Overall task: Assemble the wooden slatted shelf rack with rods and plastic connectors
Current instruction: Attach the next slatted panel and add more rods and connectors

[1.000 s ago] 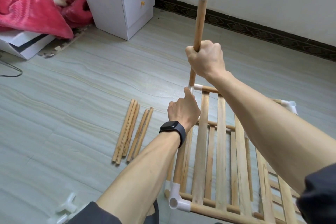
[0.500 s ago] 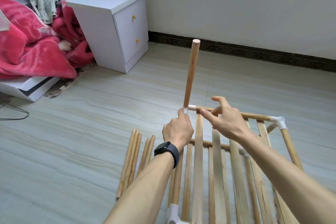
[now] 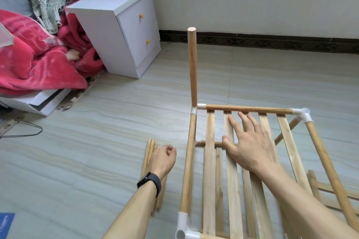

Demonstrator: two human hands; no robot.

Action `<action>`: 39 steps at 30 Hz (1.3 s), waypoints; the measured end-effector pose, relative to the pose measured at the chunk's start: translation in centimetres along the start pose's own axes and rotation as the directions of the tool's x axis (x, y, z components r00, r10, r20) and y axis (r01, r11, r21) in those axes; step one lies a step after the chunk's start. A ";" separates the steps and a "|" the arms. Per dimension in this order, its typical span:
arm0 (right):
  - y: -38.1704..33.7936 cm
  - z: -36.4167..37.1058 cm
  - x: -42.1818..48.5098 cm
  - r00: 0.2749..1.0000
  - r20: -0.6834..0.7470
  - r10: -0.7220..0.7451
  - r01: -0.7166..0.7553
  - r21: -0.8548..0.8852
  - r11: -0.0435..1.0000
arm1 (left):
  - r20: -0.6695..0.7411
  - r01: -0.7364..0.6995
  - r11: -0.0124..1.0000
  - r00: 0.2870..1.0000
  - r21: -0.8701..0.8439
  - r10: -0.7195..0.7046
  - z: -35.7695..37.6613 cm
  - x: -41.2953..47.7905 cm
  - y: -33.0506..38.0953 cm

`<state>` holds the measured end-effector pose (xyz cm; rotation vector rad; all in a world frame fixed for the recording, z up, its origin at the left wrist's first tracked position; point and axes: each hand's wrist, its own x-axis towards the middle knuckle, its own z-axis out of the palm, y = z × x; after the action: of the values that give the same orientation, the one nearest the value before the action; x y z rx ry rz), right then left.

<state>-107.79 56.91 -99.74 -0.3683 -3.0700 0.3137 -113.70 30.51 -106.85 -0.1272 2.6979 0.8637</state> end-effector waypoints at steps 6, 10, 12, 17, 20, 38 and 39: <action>0.0 -0.4 -0.1 1.000 0.012 0.010 -0.010 0.022 1.000 | 0.130 0.052 0.775 0.977 0.629 -0.171 5.9 -2.4 -5.7; -0.1 -0.1 -0.2 1.000 0.009 0.016 -0.017 0.050 0.999 | 0.099 0.019 0.690 0.986 0.723 -0.131 6.9 -2.9 -6.3; -0.1 -0.2 -0.3 1.000 0.003 0.017 -0.017 0.054 0.998 | 0.116 0.061 0.759 0.977 0.649 -0.177 6.9 -2.7 -6.3; 0.2 -0.3 -0.5 1.000 -0.020 0.011 -0.009 0.071 0.997 | 0.144 0.214 0.963 0.961 0.164 -0.238 3.9 -2.0 -5.7; 0.3 -0.2 -0.7 0.997 -0.078 0.008 0.001 0.119 0.993 | 0.158 0.165 0.953 0.979 -0.252 -0.128 0.0 -2.6 -4.5; 1.7 -10.2 -6.4 0.989 0.125 0.077 -0.135 0.981 0.137 | 0.686 0.027 0.827 0.574 -0.561 0.447 -8.1 -12.8 16.3; 2.9 -10.3 -6.9 0.985 0.117 0.128 -0.135 0.980 0.144 | 0.682 -0.002 0.837 0.579 -0.546 0.446 -7.2 -13.0 17.4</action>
<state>-99.87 60.06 -90.33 -0.4911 -2.0106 2.1512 -106.28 40.40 -87.65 0.4359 1.6106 1.2953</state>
